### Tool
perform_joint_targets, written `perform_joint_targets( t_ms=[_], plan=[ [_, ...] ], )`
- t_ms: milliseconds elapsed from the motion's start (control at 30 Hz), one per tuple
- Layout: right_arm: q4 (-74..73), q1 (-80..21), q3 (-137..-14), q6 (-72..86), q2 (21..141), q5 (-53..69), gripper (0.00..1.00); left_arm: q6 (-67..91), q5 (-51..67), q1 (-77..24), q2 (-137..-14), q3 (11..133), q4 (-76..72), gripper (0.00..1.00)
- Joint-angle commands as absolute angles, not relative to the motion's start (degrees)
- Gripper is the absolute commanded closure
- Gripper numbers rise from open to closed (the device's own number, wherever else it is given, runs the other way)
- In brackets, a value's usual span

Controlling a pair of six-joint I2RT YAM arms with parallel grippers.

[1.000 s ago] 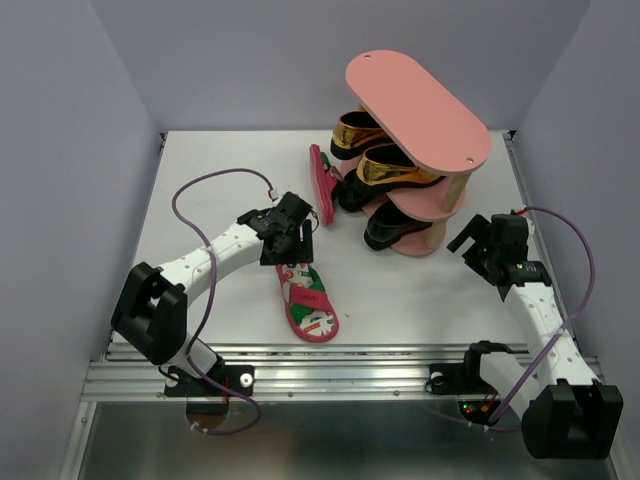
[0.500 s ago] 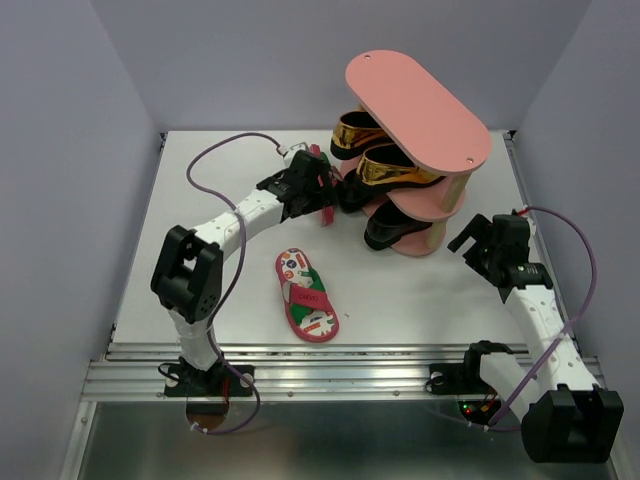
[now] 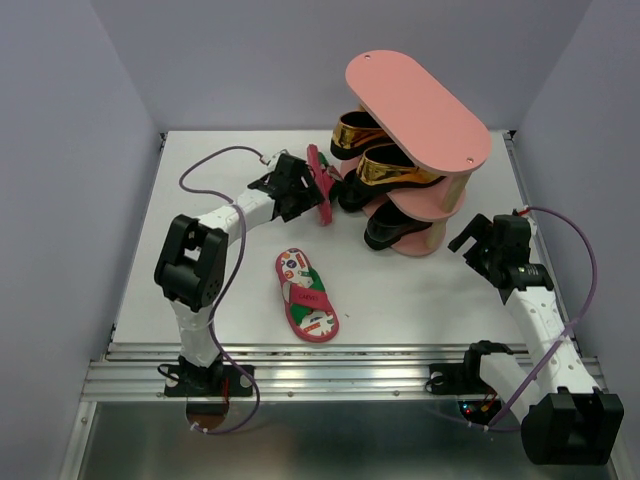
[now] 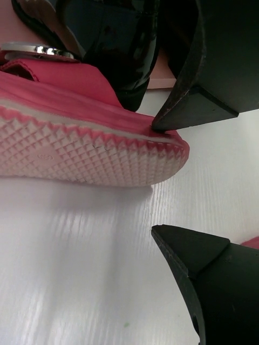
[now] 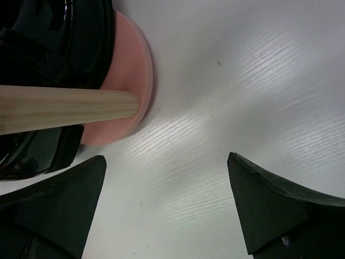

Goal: Place and organize the shoes onto the shoe shelf

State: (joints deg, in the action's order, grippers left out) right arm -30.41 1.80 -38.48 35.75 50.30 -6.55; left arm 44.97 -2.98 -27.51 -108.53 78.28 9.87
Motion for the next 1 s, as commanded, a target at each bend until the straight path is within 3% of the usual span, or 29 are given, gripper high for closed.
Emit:
perform_joint_targets(
  t_ms=[0, 167, 433, 633, 967],
  plan=[
    [-29.36, 1.93, -38.58, 34.89, 49.83, -6.33, 0.0, 45.79, -9.49, -21.63, -104.86, 72.69, 13.97, 0.2],
    [-29.36, 1.93, -38.76, 34.89, 49.83, -6.5, 0.0, 46.23, -13.87, -16.71, -99.51, 69.61, 17.92, 0.2],
    [-28.74, 1.93, -38.67, 35.07, 50.62, -6.5, 0.0, 43.68, -17.05, -21.87, -94.48, 70.57, 17.67, 0.2],
    [-28.13, 1.93, -39.2, 35.16, 51.68, -6.06, 0.0, 40.34, -20.65, -31.46, -99.75, 78.21, 18.63, 0.21],
    [-29.09, 1.93, -39.29, 34.72, 50.28, -6.77, 0.0, 37.9, -13.21, -29.62, -111.95, 85.69, 15.83, 0.24]
  ],
)
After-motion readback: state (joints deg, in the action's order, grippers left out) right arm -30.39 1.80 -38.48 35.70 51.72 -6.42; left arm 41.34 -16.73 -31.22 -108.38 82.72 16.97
